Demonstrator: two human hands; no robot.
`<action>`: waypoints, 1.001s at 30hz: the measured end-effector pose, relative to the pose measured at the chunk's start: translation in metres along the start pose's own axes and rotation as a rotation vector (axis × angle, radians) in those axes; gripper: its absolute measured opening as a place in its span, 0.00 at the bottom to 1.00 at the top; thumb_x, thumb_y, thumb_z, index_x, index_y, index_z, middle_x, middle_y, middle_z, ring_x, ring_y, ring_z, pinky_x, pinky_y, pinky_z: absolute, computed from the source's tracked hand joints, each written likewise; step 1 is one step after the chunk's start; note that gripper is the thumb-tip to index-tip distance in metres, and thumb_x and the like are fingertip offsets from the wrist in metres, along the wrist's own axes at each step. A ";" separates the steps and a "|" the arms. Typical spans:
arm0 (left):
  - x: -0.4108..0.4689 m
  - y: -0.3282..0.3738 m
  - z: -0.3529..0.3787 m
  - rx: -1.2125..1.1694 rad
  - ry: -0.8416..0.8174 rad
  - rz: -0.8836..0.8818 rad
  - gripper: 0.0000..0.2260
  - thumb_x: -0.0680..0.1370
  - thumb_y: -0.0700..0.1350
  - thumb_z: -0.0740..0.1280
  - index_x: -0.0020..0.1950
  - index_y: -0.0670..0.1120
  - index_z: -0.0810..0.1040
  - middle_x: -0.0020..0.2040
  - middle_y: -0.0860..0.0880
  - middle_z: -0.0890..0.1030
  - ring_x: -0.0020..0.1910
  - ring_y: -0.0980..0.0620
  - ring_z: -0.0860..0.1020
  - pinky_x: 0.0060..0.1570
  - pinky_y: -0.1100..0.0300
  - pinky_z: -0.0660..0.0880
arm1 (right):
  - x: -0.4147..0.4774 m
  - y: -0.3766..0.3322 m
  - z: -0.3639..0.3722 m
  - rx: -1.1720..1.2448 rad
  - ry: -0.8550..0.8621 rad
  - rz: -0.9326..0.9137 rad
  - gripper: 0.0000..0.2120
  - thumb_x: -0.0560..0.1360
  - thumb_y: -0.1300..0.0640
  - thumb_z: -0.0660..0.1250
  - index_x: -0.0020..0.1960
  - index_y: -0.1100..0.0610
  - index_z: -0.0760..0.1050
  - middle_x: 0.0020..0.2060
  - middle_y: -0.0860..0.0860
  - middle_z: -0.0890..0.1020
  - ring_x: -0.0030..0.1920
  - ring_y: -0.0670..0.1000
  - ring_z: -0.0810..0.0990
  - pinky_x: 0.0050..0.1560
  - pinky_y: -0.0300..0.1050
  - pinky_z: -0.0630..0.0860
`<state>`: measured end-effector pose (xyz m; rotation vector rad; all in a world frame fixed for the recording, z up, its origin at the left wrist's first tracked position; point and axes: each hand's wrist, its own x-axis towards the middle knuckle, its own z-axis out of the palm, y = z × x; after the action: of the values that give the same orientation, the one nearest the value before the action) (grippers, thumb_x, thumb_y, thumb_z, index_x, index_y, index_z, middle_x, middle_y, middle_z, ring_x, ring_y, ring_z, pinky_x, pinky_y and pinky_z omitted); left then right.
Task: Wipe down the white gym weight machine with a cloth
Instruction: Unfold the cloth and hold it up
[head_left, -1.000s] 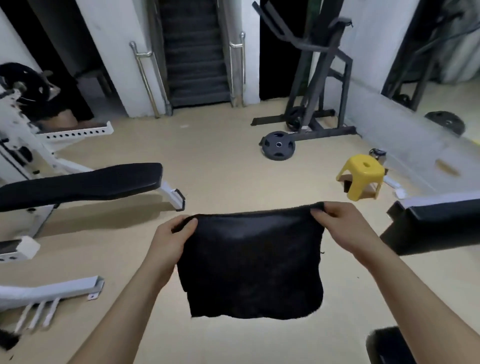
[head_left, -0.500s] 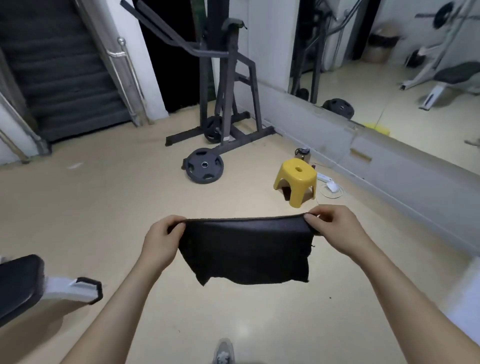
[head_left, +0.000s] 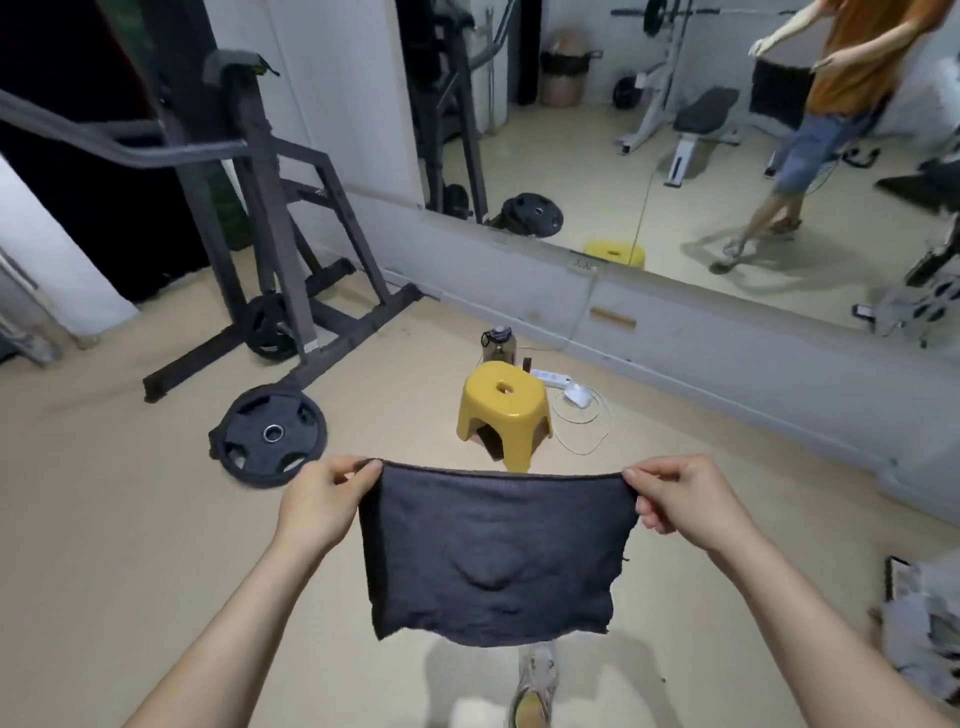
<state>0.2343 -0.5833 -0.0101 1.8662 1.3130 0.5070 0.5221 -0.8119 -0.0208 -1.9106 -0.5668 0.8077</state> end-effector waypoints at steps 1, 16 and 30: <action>0.031 0.005 0.010 -0.017 -0.018 -0.015 0.07 0.77 0.50 0.68 0.41 0.53 0.84 0.34 0.57 0.82 0.35 0.58 0.77 0.38 0.61 0.71 | 0.031 -0.001 0.000 0.068 -0.012 0.049 0.08 0.77 0.60 0.68 0.41 0.60 0.83 0.27 0.54 0.81 0.25 0.48 0.77 0.26 0.37 0.72; 0.495 0.114 0.187 -0.621 -0.180 -0.272 0.05 0.78 0.39 0.67 0.52 0.39 0.81 0.47 0.43 0.82 0.44 0.49 0.80 0.44 0.65 0.78 | 0.462 -0.074 0.000 0.449 0.414 0.155 0.07 0.74 0.65 0.70 0.37 0.59 0.80 0.34 0.52 0.82 0.30 0.43 0.80 0.36 0.33 0.77; 0.777 -0.081 0.396 0.011 -0.486 -0.124 0.22 0.75 0.31 0.61 0.62 0.50 0.79 0.51 0.52 0.83 0.41 0.53 0.79 0.47 0.57 0.79 | 0.696 0.115 0.151 0.219 0.516 0.501 0.20 0.72 0.72 0.64 0.50 0.49 0.82 0.32 0.50 0.81 0.32 0.51 0.72 0.27 0.30 0.68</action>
<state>0.7620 -0.0048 -0.4029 1.7569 1.0892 -0.0242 0.8857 -0.3024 -0.3797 -1.9707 0.3160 0.6079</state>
